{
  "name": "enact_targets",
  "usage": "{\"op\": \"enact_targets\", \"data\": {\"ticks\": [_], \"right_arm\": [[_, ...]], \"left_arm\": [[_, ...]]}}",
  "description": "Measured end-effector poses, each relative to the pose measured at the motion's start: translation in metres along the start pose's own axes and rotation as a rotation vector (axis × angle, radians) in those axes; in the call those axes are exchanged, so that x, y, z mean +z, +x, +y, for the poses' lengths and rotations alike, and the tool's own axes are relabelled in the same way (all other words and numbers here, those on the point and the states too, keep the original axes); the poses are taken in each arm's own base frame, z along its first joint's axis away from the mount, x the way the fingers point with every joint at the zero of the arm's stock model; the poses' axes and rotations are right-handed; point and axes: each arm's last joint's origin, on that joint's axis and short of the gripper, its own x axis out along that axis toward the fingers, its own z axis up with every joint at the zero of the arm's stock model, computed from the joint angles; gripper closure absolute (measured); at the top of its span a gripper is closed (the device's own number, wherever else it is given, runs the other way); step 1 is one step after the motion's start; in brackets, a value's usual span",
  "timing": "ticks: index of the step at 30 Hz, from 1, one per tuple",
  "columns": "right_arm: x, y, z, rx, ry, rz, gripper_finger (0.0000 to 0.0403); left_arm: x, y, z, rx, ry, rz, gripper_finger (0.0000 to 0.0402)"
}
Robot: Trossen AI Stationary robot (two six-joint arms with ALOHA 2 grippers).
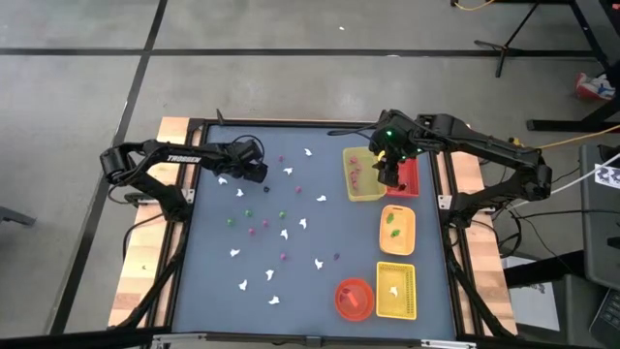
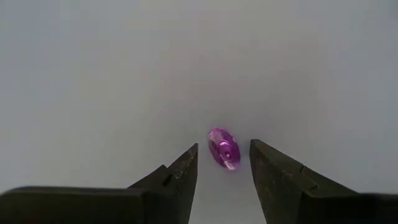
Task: Sort Halloween decoration
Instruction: Put the violet witch hat toy into the orange bin
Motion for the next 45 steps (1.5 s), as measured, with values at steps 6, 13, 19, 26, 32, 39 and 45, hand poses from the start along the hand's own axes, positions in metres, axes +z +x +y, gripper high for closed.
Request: {"op": "enact_targets", "data": {"ticks": [6,13,19,26,32,39,45], "right_arm": [[0.0,0.0,0.0,0.0,0.0,0.0,0.0219],[0.0,0.0,0.0,0.0,0.0,0.0,0.0219],[0.0,0.0,0.0,0.0,0.0,0.0,0.0219],[0.0,-0.0001,0.0,0.0,0.0,0.0,0.0219],[0.0,-0.0001,0.0,0.0,0.0,0.0,0.0219],[0.0,-0.0001,0.0,0.0,0.0,0.0,0.0219],[0.0,-0.0001,0.0,0.0,0.0,0.0,0.0219]], "left_arm": [[0.0006,0.0,-0.0006,-0.005,-0.002,-0.006,0.0283],[0.0006,0.0,-0.0005,-0.005,-0.024,-0.006,0.0309],[0.0006,0.0,-0.0005,-0.005,-0.024,-0.006,0.033],[0.0006,0.0,-0.0005,-0.005,-0.024,-0.006,0.0349],[0.0005,0.0,-0.0004,-0.003,-0.024,-0.006,0.0367],[0.0006,0.0,-0.0004,-0.002,-0.024,-0.007,0.0385],[0.0006,0.0,-0.0004,-0.002,-0.023,-0.007,0.0389]]}}
